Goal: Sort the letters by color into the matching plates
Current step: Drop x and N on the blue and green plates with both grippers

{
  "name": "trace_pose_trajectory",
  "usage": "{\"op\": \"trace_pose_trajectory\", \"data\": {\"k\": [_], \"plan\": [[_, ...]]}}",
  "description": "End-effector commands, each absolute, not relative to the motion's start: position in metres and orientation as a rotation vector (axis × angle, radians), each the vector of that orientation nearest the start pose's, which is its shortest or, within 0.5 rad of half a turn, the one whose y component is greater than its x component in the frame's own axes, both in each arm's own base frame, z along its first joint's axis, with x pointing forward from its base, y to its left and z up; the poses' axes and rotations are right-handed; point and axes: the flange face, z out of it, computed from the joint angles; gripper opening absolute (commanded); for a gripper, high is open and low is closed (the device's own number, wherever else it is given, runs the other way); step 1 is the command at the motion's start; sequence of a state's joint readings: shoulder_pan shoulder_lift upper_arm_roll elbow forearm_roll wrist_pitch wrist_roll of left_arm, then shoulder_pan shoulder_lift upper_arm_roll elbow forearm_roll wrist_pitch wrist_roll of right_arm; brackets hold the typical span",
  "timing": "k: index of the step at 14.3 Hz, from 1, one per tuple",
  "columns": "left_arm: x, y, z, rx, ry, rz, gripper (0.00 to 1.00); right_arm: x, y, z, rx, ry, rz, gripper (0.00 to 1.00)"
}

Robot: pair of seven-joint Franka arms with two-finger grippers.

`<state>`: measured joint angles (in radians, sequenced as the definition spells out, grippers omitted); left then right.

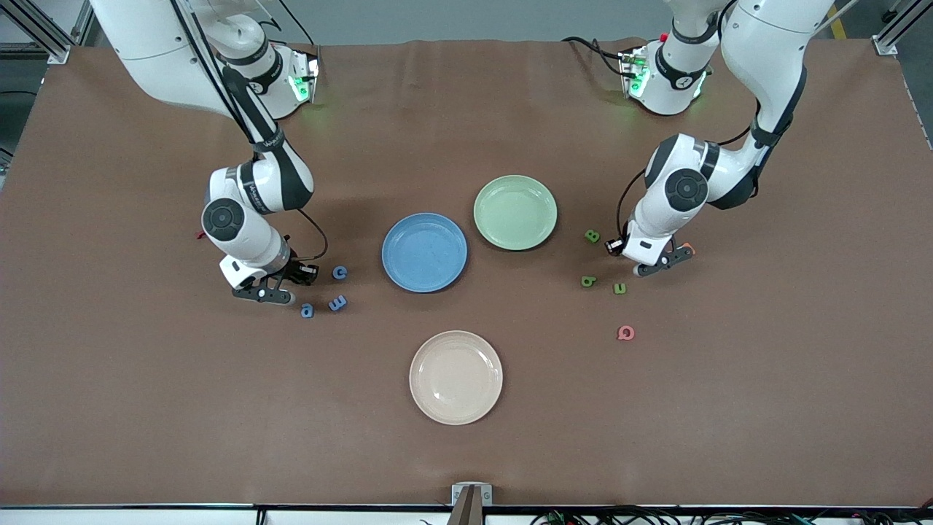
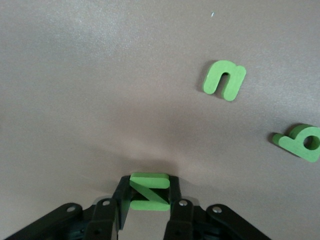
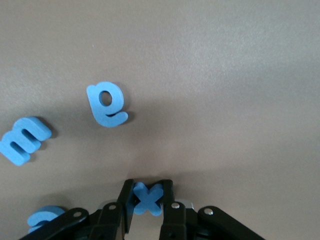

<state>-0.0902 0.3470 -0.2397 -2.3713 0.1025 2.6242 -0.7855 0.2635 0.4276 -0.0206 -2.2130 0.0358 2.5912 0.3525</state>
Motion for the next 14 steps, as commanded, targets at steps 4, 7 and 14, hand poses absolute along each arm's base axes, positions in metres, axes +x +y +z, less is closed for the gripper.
{"op": "trace_pose_trajectory", "data": {"k": [4,7,14], "plan": [[0.459,-0.190,0.227,-3.038,-0.508,0.111,0.27,0.546,0.186,0.253,-3.143,0.386,0.200,0.00],[0.447,-0.226,0.248,-3.038,-0.486,0.102,0.27,0.541,0.250,0.275,-3.123,0.541,0.159,0.00],[0.397,-0.332,0.251,-3.077,-0.520,0.134,0.27,0.509,0.342,0.285,-3.049,0.677,0.119,0.00]]}}
